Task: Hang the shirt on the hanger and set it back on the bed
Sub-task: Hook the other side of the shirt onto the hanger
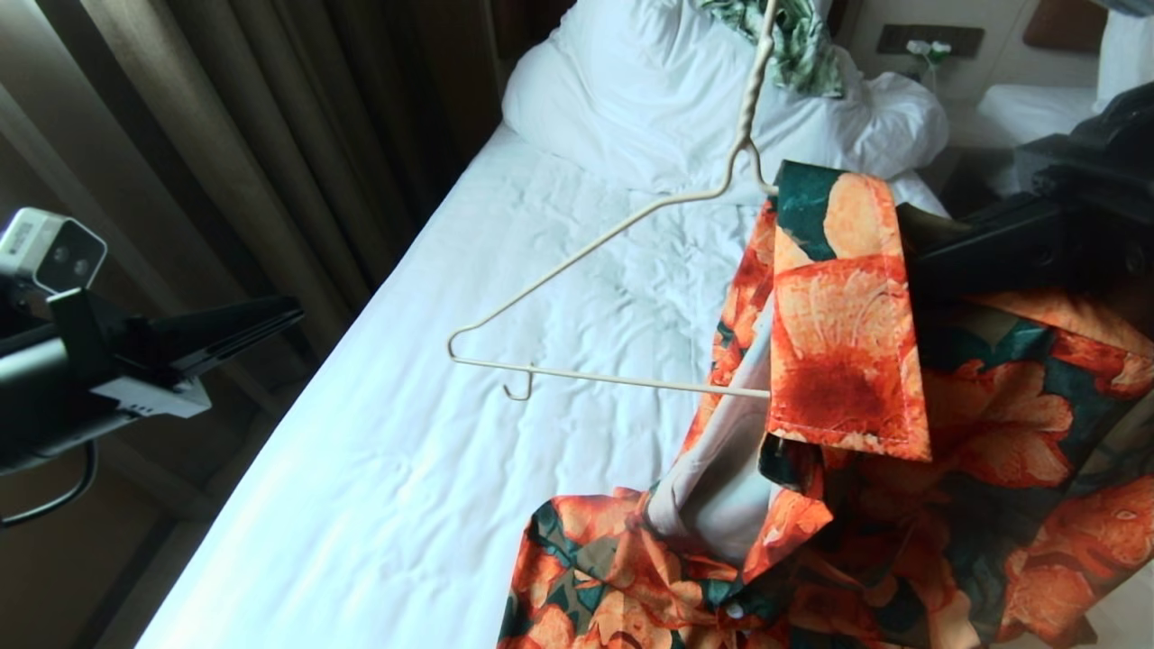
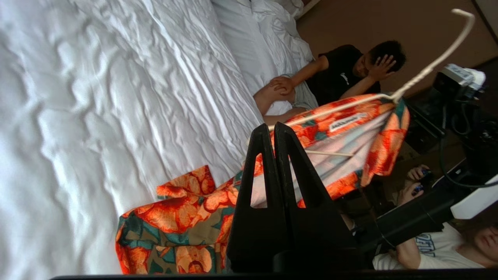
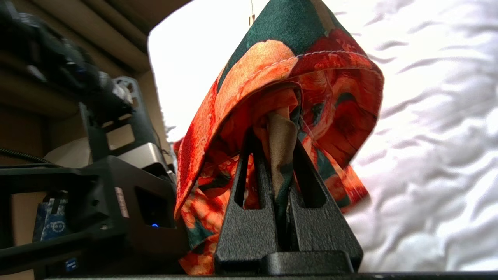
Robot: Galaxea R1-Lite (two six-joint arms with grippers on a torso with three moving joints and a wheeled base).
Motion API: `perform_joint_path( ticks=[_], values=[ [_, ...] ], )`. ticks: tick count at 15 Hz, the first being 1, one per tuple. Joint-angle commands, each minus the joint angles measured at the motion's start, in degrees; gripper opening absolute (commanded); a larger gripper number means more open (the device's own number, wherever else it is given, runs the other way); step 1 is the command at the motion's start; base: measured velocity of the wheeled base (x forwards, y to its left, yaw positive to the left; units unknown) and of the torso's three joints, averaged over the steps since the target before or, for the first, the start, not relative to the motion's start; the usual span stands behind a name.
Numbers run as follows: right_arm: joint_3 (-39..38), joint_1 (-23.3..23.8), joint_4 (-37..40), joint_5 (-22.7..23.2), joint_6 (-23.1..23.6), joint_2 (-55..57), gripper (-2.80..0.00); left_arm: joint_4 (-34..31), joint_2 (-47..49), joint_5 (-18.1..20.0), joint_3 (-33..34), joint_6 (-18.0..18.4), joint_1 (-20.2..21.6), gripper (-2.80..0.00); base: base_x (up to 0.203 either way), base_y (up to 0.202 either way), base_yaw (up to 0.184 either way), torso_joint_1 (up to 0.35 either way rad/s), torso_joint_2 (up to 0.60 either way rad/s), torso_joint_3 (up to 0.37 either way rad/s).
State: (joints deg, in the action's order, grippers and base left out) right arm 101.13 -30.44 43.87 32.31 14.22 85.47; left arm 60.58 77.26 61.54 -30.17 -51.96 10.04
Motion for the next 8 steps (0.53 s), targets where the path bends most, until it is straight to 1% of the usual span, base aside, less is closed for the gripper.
perform_joint_path(
  ticks=[1, 2, 5, 8],
  values=[
    [-3.54, 5.01, 0.25, 0.42, 0.54, -0.29, -2.8, 0.28, 0.3, 0.49, -0.13, -0.34, -1.45, -2.8, 0.0, 0.0, 0.0, 0.0, 0.0, 0.0],
    [-5.79, 7.58, 0.23, 0.77, 1.63, -0.31, -2.8, -0.54, 0.42, 0.51, -0.33, -0.34, -2.75, -2.8, 0.0, 0.0, 0.0, 0.0, 0.0, 0.0],
    [-11.03, 15.37, 0.12, 3.93, 7.0, 0.63, -2.8, -7.36, 2.0, 0.43, -3.32, -0.21, -6.89, -2.8, 0.0, 0.0, 0.0, 0.0, 0.0, 0.0],
    [-14.77, 22.31, -1.79, 7.33, 10.58, 3.82, -2.8, -10.35, 6.48, 0.35, -6.68, 1.62, -9.03, -2.8, 0.0, 0.0, 0.0, 0.0, 0.0, 0.0]
  ],
)
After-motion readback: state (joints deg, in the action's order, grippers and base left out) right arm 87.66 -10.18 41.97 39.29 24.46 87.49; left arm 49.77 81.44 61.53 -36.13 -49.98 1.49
